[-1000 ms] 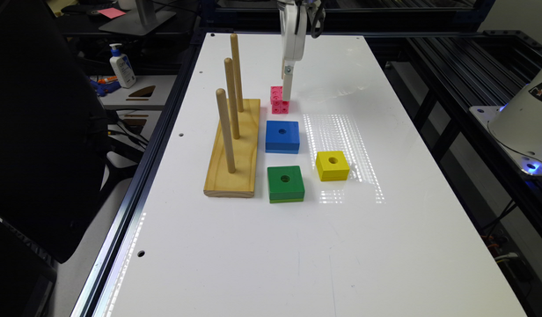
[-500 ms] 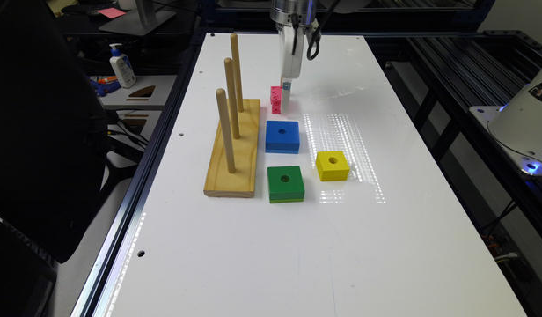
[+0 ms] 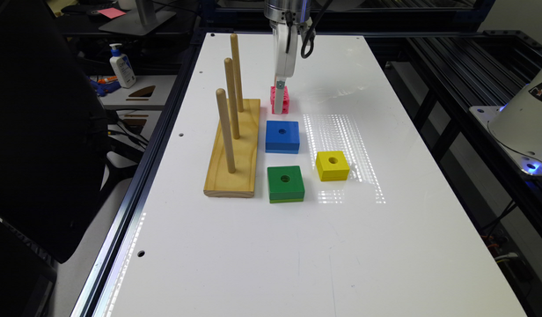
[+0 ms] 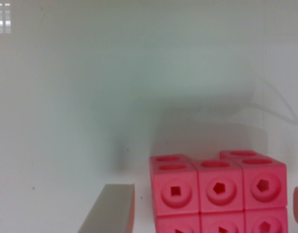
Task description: Pick up pink block.
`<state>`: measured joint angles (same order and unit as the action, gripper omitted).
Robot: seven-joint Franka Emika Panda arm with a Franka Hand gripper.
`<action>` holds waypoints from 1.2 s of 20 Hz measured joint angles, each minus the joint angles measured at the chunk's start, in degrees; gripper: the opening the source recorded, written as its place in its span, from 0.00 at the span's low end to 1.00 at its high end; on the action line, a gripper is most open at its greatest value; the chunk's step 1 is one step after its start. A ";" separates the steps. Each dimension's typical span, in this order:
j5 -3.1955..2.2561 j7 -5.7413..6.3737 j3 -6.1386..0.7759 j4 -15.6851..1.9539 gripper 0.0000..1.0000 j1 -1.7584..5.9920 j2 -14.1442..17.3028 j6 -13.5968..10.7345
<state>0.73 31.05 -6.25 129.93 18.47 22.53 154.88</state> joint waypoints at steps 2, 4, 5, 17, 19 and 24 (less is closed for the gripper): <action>0.00 0.00 0.00 -0.05 1.00 0.00 0.42 0.09; 0.00 0.00 -0.02 -0.33 1.00 -0.01 1.42 0.41; 0.00 0.00 -0.03 -0.57 1.00 -0.02 2.15 0.78; -0.03 0.06 -0.05 -1.17 0.00 -0.07 2.74 1.03; -0.03 0.06 0.00 -1.16 0.00 -0.05 2.70 0.95; -0.03 0.06 0.03 -1.14 0.00 0.02 1.45 -0.25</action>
<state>0.69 31.11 -6.22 128.78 18.49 23.98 154.63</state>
